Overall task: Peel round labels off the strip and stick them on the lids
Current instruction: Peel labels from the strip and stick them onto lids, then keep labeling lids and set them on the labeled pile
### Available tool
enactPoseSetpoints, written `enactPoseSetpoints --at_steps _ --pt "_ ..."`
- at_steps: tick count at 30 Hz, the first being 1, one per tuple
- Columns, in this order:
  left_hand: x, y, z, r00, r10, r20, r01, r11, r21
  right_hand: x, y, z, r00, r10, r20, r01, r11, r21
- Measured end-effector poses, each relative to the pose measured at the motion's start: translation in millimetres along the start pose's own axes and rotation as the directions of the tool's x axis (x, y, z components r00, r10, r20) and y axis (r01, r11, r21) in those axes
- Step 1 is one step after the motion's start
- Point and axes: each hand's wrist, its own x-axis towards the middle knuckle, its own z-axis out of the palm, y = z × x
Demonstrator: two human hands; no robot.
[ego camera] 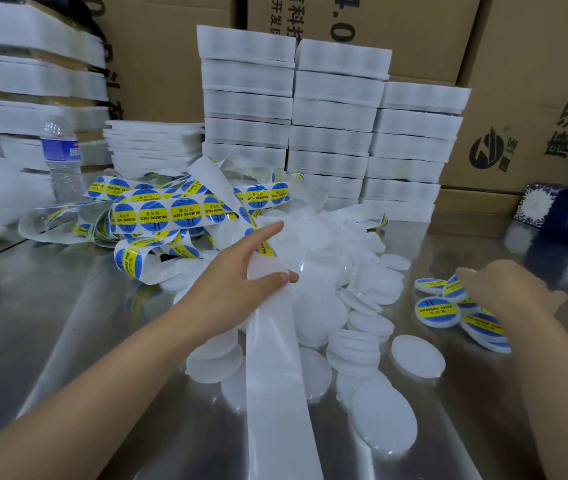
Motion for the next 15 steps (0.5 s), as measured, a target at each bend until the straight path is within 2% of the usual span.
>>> enactPoseSetpoints --at_steps 2,4,5,7,9,11,13,15 --pt "1.6 -2.5 0.0 0.999 -0.021 -0.036 0.022 0.999 0.029 -0.8 3.0 -1.2 0.998 0.06 0.009 -0.059 0.998 -0.028" --pt "3.1 -4.7 0.2 0.997 -0.048 -0.052 0.049 0.998 0.025 -6.4 0.4 -5.8 0.997 0.037 -0.063 -0.039 0.999 -0.033" --pt "3.3 -5.3 0.6 0.997 -0.062 -0.055 0.063 0.998 0.002 -10.4 -3.3 -8.7 0.992 -0.019 -0.128 0.02 1.0 0.006" --pt "2.9 -5.4 1.6 0.994 -0.086 -0.074 0.082 0.995 -0.057 -23.9 -17.3 -15.8 0.947 -0.19 -0.261 0.235 0.96 0.152" --pt "4.3 -7.8 1.1 0.989 -0.099 -0.108 0.085 0.989 -0.125 -48.2 -38.1 -21.1 0.86 -0.374 -0.347 0.485 0.81 0.328" --pt "6.6 -10.2 0.2 0.983 -0.126 -0.137 0.094 0.971 -0.221 -84.7 -58.6 -21.7 0.78 -0.502 -0.373 0.626 0.603 0.496" --pt "6.0 -8.2 0.2 0.982 -0.129 -0.138 0.079 0.945 -0.318 -120.3 -74.5 -20.5 0.752 -0.593 -0.288 0.595 0.422 0.684" --pt "5.2 -5.5 0.8 0.986 -0.105 -0.131 0.051 0.931 -0.361 -142.4 -87.3 -17.8 0.744 -0.659 -0.114 0.428 0.339 0.837"
